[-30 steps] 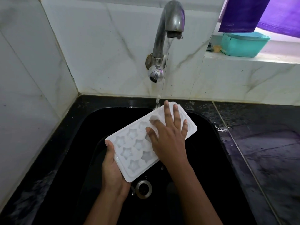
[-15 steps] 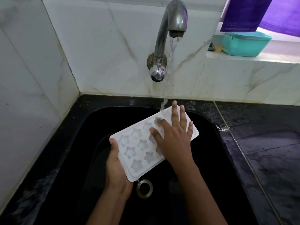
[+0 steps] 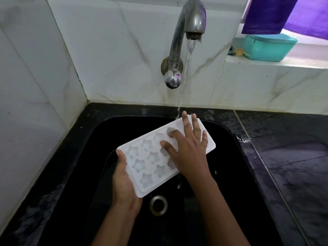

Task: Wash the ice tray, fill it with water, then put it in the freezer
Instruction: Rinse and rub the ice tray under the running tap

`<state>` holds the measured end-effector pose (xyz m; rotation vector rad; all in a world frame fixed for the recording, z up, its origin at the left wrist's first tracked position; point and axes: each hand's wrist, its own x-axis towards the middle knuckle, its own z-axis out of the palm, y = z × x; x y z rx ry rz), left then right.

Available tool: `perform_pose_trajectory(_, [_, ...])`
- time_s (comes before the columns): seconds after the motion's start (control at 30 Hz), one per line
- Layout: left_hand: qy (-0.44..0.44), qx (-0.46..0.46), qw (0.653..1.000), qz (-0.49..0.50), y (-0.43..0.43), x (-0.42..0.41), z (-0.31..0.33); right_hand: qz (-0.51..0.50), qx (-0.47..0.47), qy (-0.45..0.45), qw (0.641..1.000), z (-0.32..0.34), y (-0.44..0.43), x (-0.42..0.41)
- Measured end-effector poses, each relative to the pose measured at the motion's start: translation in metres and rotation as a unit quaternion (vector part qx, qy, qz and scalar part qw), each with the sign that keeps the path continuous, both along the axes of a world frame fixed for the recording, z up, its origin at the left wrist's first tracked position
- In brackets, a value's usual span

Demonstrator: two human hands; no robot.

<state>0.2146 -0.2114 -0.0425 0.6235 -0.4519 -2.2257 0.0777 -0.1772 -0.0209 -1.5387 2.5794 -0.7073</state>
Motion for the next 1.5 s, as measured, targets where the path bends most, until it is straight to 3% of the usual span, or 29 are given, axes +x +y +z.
perform_pose_trajectory(0.33, [-0.013,-0.004,1.000,0.001,-0.002,0.001,0.000,0.026,0.001,0.047,0.999,0.000,0.000,-0.001])
perform_pose_trajectory(0.8, [-0.025,-0.007,1.000,0.006,-0.003,0.001,0.000,0.007,0.028,0.032,0.999,0.002,0.003,-0.002])
perform_pose_trajectory(0.93, [-0.016,-0.003,1.000,0.011,-0.004,0.003,0.004,0.050,0.041,0.041,0.997,0.003,-0.001,0.004])
perform_pose_trajectory(1.13, [-0.013,-0.002,1.000,-0.009,-0.003,0.001,0.001,-0.014,-0.053,0.040,0.998,-0.004,0.000,-0.004])
perform_pose_trajectory(1.37, [0.000,-0.006,1.000,0.006,-0.004,0.001,0.001,0.056,-0.018,-0.005,0.998,0.006,0.003,-0.008])
perform_pose_trajectory(1.5, [-0.010,0.002,1.000,0.015,-0.004,0.001,0.001,-0.016,-0.073,0.001,0.997,0.020,0.014,-0.023])
